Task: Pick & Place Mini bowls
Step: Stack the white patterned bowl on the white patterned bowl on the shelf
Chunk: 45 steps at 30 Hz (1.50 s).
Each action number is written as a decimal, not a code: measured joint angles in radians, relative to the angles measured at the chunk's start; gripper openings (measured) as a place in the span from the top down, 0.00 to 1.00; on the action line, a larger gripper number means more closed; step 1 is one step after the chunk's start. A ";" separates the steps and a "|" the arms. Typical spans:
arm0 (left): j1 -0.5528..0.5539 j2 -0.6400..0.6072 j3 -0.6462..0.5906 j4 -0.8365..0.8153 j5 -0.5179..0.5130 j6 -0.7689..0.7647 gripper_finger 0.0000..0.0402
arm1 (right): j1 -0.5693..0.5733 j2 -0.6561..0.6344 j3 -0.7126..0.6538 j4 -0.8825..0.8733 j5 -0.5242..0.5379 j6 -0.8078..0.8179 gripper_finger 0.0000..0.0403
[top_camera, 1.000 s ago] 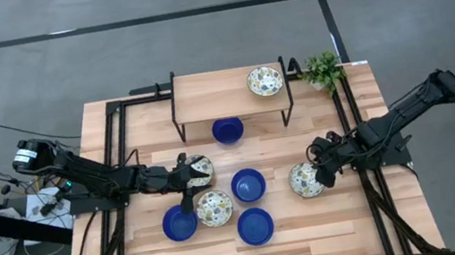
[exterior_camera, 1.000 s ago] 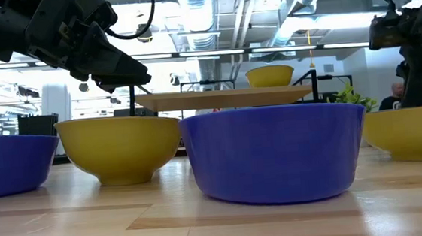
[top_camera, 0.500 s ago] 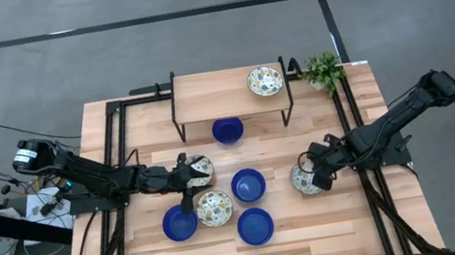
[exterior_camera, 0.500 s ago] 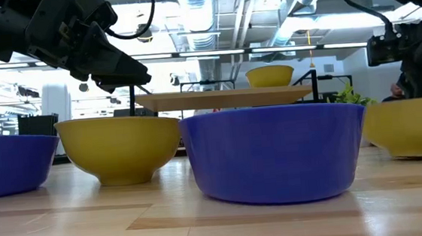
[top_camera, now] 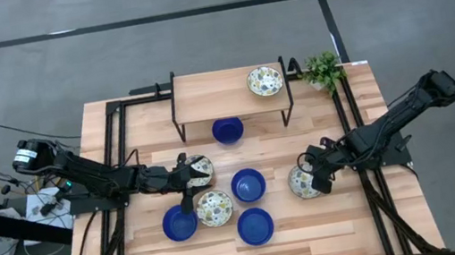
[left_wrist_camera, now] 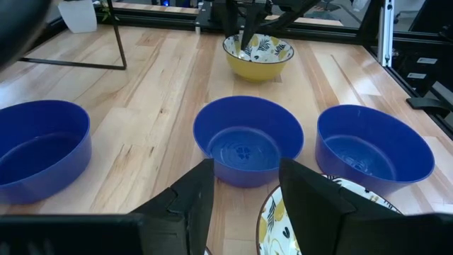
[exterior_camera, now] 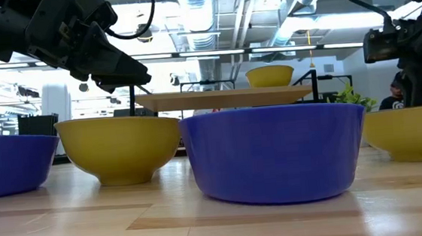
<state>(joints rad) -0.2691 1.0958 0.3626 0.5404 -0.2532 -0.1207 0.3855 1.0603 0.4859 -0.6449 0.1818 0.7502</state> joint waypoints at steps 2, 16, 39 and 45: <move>0.000 0.000 0.000 0.000 0.000 0.000 0.61 | 0.000 0.000 0.000 0.000 0.000 -0.001 0.71; 0.000 0.000 0.000 0.000 0.000 0.000 0.61 | 0.000 0.000 0.000 -0.001 0.027 -0.002 0.82; 0.000 0.000 0.000 0.000 0.000 0.004 0.61 | -0.002 -0.076 -0.003 0.053 -0.001 -0.003 0.99; 0.001 0.000 0.000 0.001 0.000 0.011 0.61 | -0.027 -0.113 -0.001 0.100 0.006 0.024 0.99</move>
<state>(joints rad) -0.2680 1.0961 0.3626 0.5418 -0.2535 -0.1097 0.3585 0.9477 0.4847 -0.5449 0.1877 0.7738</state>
